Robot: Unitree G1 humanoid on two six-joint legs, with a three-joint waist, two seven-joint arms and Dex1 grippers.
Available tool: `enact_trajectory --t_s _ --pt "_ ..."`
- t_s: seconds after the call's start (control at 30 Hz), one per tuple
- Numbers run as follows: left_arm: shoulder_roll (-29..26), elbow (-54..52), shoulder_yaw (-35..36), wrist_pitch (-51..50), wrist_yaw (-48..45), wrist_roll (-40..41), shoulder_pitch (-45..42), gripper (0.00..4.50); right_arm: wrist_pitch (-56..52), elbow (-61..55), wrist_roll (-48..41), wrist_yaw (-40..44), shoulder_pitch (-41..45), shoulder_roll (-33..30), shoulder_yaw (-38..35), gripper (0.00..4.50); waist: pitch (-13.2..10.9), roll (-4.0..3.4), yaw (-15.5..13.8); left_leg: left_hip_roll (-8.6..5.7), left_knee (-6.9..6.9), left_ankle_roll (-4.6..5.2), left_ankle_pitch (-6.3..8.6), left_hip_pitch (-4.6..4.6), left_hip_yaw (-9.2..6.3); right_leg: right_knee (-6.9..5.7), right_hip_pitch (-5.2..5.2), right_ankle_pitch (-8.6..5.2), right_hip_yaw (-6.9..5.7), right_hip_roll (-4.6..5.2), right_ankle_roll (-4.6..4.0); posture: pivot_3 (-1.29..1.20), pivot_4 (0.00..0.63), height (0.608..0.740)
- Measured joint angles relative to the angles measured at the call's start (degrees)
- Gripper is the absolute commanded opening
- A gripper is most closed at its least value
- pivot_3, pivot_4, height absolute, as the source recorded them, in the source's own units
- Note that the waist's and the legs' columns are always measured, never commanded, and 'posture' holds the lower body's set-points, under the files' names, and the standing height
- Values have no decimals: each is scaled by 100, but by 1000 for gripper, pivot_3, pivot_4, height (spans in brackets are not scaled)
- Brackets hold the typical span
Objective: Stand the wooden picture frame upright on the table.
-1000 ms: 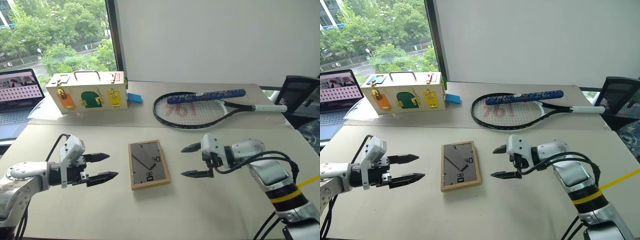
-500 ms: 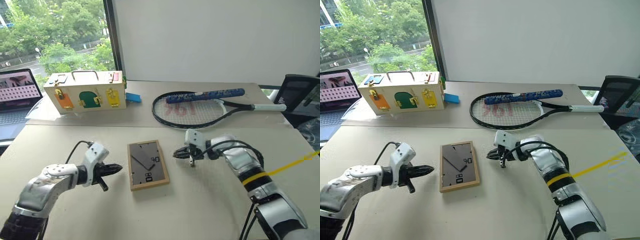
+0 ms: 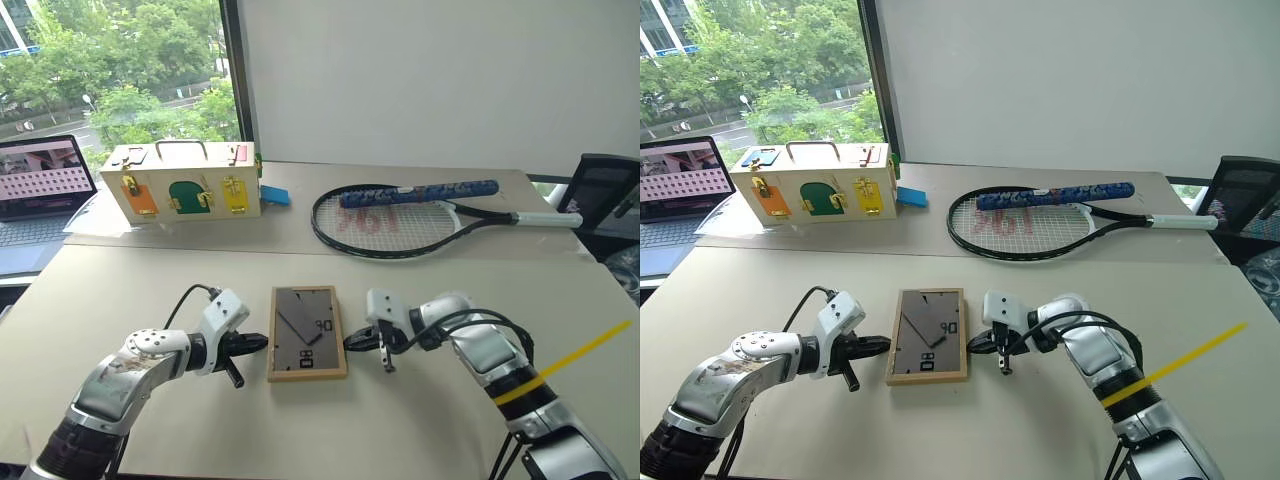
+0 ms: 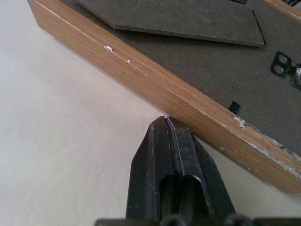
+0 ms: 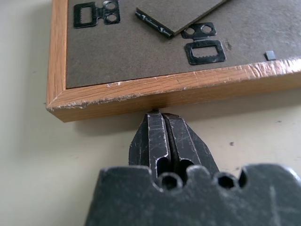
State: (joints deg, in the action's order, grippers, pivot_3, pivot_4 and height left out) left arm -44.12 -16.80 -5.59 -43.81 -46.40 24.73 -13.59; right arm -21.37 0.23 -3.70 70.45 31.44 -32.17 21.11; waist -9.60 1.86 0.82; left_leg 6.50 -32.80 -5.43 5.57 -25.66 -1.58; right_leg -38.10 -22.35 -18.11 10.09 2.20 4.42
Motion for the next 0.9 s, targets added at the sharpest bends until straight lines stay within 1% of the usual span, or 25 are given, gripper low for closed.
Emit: enact_trajectory --t_s 0.17,0.3,0.37,0.5,0.57,0.6,0.63,0.67,0.7,0.73,0.77,0.83,0.87,0.9 --pt "-165 18 -24 188 -239 -78 71 0 -395 -463 -69 -53 -200 -99 12 25 0 0 22 0 0 0 0 3 0 0 0 0 0 0 0 0 150 739" --pt "-311 6 35 224 -405 -65 180 0 -428 -439 -81 -191 -194 -155 -15 25 0 0 22 0 -2 0 0 3 0 1 0 -1 0 0 0 0 150 739" --pt "-358 18 293 105 -478 93 339 0 -428 -354 -115 -210 -187 -333 -192 25 0 0 26 0 -1 0 0 2 0 1 -1 -1 0 0 0 0 150 739" --pt "-264 220 1203 -606 -317 714 467 0 -411 -302 -369 -173 -174 -693 -742 25 -2 3 23 0 -1 0 0 1 0 0 -3 -2 0 0 0 0 150 739" --pt "-173 234 1906 -1454 -297 1633 257 519 -401 -307 -548 -94 -174 -795 -949 0 -4 6 28 0 -2 0 0 0 -1 0 -1 -8 0 1 11 0 150 739" --pt "-166 221 2125 -1772 -314 2005 140 650 -393 -314 -609 -62 -172 -799 -992 0 -4 7 30 0 -1 0 0 1 -2 1 -1 -12 0 1 19 0 150 739" --pt "-161 243 2303 -2163 -310 2405 19 1115 -374 -319 -666 -41 -173 -799 -1010 0 -4 7 30 0 -2 0 0 1 -2 1 0 -13 0 1 20 0 150 739" --pt "-148 309 2529 -2731 -274 2940 -165 1485 -355 -322 -713 -10 -174 -798 -1019 0 -5 8 32 0 -2 0 0 0 -2 0 -1 -14 0 1 22 0 150 739" --pt "-136 365 2642 -3008 -229 3184 -280 1755 -345 -334 -755 1 -174 -792 -1020 0 -5 8 33 0 -2 0 0 1 -2 0 -1 -14 0 1 23 0 150 739" --pt "-85 465 2771 -3326 -92 3408 -438 1990 -328 -359 -798 26 -176 -781 -1022 0 -5 7 39 0 -2 0 0 1 -3 -1 0 -15 0 1 23 0 150 739" --pt "-11 601 2883 -3737 202 3543 -652 2487 -258 -379 -829 37 -175 -744 -1015 0 -4 8 44 0 -2 1 0 2 -4 -1 1 -15 0 0 24 0 150 739" --pt "-68 633 2824 -4155 573 3518 -721 3206 -160 -431 -831 37 -174 -695 -973 0 -4 8 63 -1 -2 0 0 2 -6 0 3 -11 -1 1 18 0 150 739" --pt "-293 628 2557 -4411 732 3502 -726 3604 -113 -430 -822 29 -174 -680 -927 0 -8 14 89 -1 1 0 0 2 -7 0 0 -5 -1 0 9 0 150 739" --pt "-497 622 2315 -4619 811 3503 -725 3840 -86 -429 -814 24 -174 -673 -882 0 -9 15 118 -1 3 0 0 1 -8 0 -1 -2 -1 0 3 0 150 739"
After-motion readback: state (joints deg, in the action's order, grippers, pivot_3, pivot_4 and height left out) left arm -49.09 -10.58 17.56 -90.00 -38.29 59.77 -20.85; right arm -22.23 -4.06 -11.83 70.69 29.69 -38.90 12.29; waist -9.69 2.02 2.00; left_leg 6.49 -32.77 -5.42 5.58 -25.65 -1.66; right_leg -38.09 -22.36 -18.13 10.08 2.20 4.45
